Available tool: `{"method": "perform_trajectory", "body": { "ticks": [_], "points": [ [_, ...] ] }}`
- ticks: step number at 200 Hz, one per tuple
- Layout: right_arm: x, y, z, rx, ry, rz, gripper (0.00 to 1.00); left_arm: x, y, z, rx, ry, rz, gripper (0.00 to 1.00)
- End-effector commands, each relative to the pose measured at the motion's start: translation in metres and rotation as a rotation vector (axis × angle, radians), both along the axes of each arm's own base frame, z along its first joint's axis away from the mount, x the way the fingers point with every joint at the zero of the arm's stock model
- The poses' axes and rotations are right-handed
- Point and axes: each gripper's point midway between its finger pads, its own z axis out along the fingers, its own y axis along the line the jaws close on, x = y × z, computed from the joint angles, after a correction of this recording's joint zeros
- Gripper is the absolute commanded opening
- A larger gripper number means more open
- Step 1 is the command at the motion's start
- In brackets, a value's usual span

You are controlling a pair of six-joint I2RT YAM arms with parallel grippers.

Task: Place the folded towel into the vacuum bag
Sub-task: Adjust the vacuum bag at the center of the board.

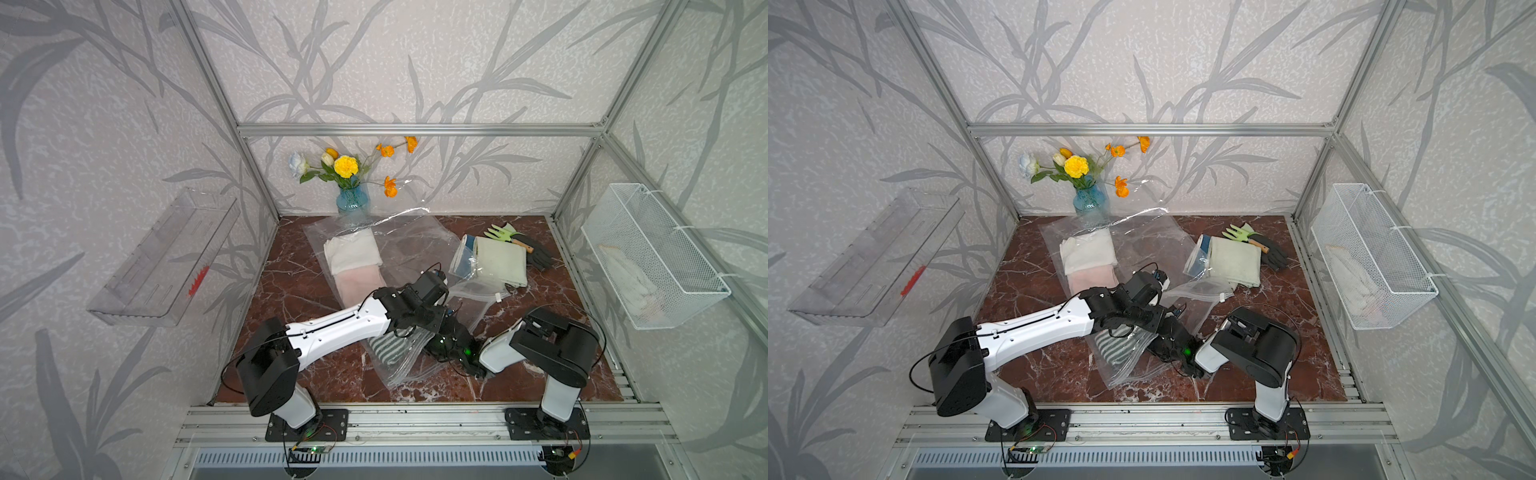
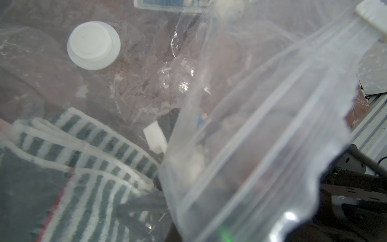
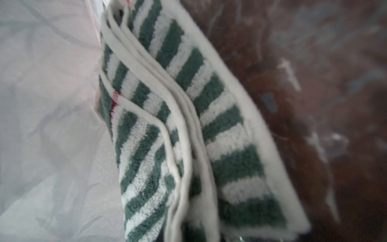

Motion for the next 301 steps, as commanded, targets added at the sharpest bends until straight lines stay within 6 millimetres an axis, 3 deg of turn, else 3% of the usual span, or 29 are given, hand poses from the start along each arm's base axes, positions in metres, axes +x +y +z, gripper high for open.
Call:
{"method": "perform_trajectory", "body": {
  "ticks": [1,67,103,130,146,168,193,236,265,301],
  "points": [
    [0.012,0.015,0.006,0.006,-0.046,0.024,0.14,-0.019,-0.009,0.012,-0.069,0.033,-0.048,0.06],
    [0.029,0.034,0.006,0.039,-0.096,0.017,0.16,-0.027,-0.005,0.022,-0.104,0.031,-0.063,0.09],
    [0.016,0.040,0.021,0.060,-0.108,0.027,0.17,-0.017,0.009,0.028,-0.089,-0.023,-0.012,0.13],
    [0.020,0.064,0.020,0.067,-0.089,0.067,0.25,-0.017,0.005,0.031,-0.128,-0.025,-0.012,0.16],
    [0.014,0.063,0.016,0.077,-0.051,0.082,0.39,-0.015,0.017,0.028,-0.072,-0.033,0.015,0.29],
    [-0.007,0.036,0.005,0.007,0.003,0.094,0.53,-0.008,0.039,0.029,-0.032,-0.061,0.081,0.50],
    [-0.036,0.000,-0.006,-0.106,0.077,0.131,0.65,0.004,0.057,0.046,-0.097,-0.109,0.155,0.64],
    [-0.074,-0.057,0.001,-0.303,0.109,0.207,0.72,0.021,0.068,0.074,-0.210,-0.133,0.217,0.70],
    [-0.082,-0.097,0.039,-0.453,0.031,0.228,0.72,0.046,0.071,0.057,-0.199,-0.122,0.281,0.68],
    [-0.063,-0.151,0.100,-0.564,-0.106,0.160,0.65,0.086,0.056,0.028,-0.195,-0.102,0.325,0.64]
  ]
}}
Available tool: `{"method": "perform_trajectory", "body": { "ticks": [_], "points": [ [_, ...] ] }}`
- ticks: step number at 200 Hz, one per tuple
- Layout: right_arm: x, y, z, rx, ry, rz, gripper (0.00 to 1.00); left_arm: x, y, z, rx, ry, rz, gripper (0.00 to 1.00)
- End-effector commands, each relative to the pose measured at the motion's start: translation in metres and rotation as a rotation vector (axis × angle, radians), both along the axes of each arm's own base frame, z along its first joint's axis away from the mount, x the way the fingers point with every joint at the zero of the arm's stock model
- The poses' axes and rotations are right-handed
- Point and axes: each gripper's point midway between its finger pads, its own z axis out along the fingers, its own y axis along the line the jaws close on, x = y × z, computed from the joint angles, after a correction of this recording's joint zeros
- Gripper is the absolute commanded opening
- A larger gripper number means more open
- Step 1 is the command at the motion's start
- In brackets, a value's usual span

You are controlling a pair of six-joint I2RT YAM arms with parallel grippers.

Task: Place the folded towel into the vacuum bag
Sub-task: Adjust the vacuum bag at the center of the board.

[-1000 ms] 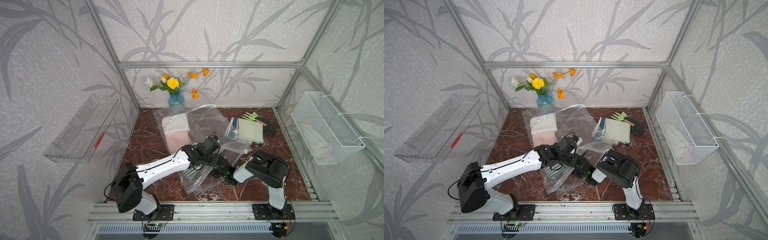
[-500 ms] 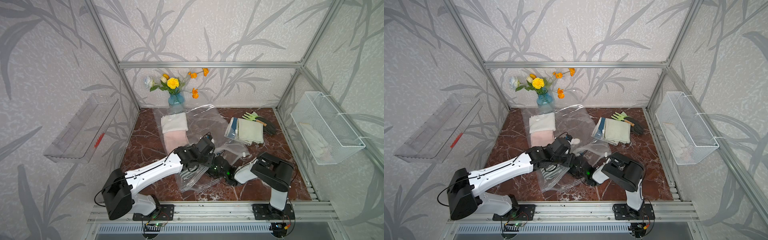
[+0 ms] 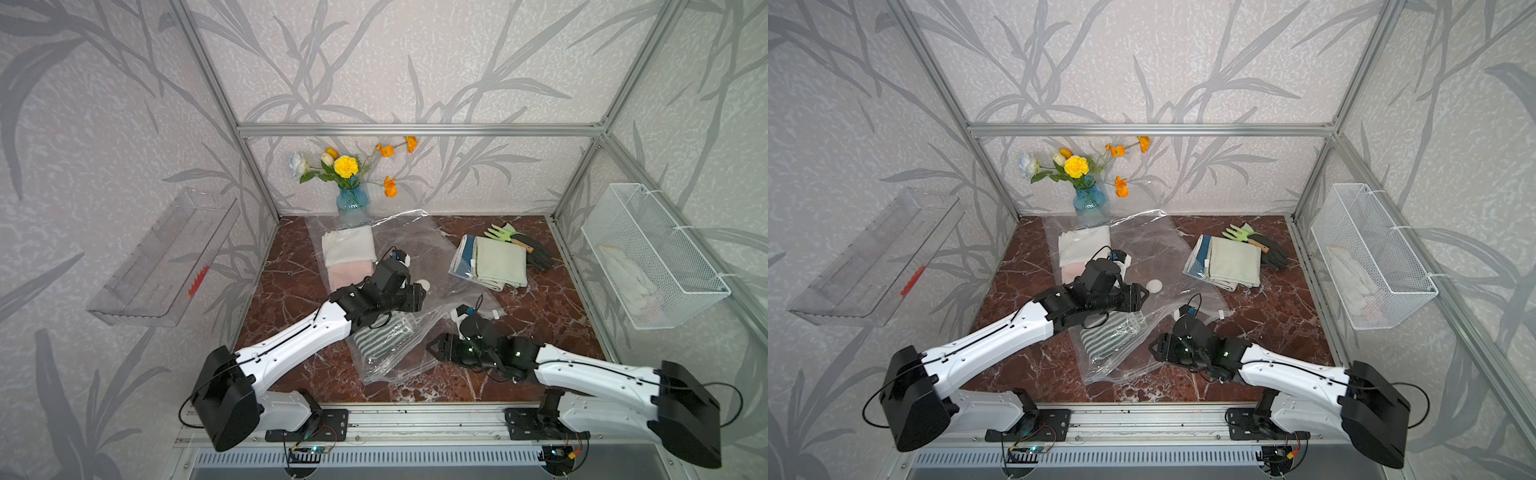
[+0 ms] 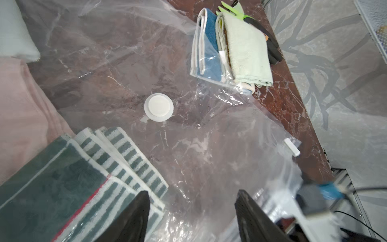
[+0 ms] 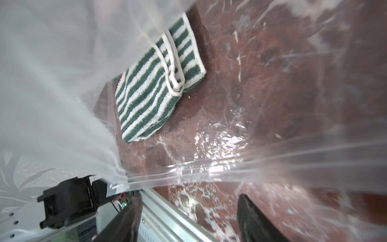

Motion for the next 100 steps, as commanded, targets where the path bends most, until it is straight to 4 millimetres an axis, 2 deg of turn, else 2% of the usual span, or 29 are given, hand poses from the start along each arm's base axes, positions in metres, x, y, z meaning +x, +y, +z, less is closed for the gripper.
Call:
{"method": "perform_trajectory", "body": {
  "ticks": [1,25,42,65,82,100],
  "points": [
    [0.004,-0.060,0.013,-0.216,-0.056,-0.014,0.64,0.025,-0.014,-0.011,-0.023,-0.004,0.017,0.64],
    [0.027,-0.083,0.050,-0.193,-0.114,-0.052,0.54,0.043,-0.026,-0.047,0.017,0.063,0.006,0.63],
    [0.048,-0.088,0.064,-0.198,-0.150,-0.066,0.50,0.045,-0.033,-0.077,0.053,0.127,-0.021,0.62],
    [0.083,-0.070,0.063,-0.201,-0.175,-0.055,0.49,0.041,-0.026,-0.118,0.102,0.186,-0.008,0.62],
    [0.108,-0.047,0.053,-0.196,-0.168,-0.021,0.48,0.031,-0.010,-0.145,0.154,0.230,0.012,0.61],
    [0.133,-0.028,0.044,-0.212,-0.154,0.021,0.48,0.018,0.011,-0.161,0.201,0.255,0.041,0.61]
  ]
}}
